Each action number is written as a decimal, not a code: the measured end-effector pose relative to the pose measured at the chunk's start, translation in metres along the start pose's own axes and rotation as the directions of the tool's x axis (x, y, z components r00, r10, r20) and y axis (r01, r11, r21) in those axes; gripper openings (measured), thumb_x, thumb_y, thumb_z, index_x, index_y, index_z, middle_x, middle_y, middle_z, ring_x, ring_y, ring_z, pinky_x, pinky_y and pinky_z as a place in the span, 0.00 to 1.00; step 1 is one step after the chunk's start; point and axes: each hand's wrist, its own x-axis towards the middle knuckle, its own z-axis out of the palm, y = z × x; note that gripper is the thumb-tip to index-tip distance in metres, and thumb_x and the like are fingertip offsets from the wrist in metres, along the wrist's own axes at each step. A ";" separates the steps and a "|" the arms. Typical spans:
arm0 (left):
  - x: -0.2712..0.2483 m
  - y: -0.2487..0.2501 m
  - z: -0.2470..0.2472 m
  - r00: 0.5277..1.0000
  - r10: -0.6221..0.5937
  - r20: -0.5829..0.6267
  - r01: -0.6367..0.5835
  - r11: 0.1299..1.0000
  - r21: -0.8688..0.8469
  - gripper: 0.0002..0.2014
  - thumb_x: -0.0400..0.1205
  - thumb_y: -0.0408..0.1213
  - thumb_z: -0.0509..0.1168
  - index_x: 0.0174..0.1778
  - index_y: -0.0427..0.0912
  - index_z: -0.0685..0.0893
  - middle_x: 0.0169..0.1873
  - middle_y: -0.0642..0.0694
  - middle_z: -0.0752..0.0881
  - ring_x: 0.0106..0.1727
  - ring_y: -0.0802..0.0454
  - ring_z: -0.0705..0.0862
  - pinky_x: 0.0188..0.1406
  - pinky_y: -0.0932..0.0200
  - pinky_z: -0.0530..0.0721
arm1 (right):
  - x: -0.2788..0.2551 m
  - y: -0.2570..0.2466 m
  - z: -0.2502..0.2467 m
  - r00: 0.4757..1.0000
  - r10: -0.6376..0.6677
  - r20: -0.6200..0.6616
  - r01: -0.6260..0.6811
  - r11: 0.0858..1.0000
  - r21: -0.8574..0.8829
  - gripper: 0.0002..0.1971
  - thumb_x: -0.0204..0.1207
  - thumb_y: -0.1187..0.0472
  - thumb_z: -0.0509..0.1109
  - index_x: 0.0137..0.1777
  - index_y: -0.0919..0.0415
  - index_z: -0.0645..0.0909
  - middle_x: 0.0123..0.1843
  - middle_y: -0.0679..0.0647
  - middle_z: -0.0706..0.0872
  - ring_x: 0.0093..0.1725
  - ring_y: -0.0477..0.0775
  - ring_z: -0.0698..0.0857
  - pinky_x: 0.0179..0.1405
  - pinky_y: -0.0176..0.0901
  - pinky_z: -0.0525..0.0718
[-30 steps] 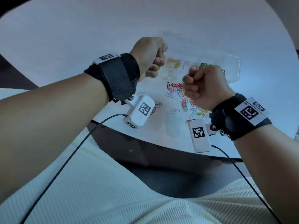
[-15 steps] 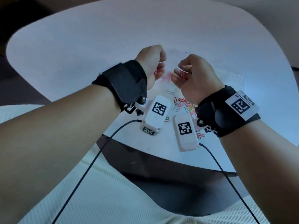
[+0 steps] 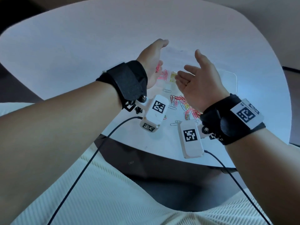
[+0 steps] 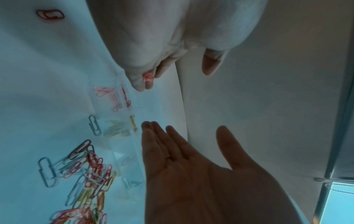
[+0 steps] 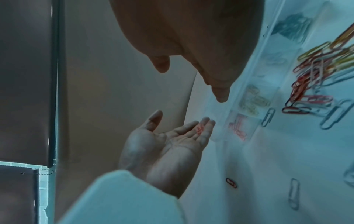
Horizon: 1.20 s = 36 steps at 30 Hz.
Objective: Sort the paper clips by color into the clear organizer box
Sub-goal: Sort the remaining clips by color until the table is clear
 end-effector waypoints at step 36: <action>0.019 -0.040 -0.076 0.957 0.275 0.087 -0.065 -0.089 0.994 0.21 0.79 0.28 0.66 0.69 0.39 0.79 0.69 0.36 0.74 0.65 0.37 0.77 0.61 0.49 0.77 | 0.003 0.058 -0.080 0.904 -0.427 -0.022 0.099 0.258 -0.961 0.15 0.78 0.67 0.64 0.60 0.55 0.86 0.53 0.50 0.89 0.50 0.48 0.83 0.47 0.32 0.74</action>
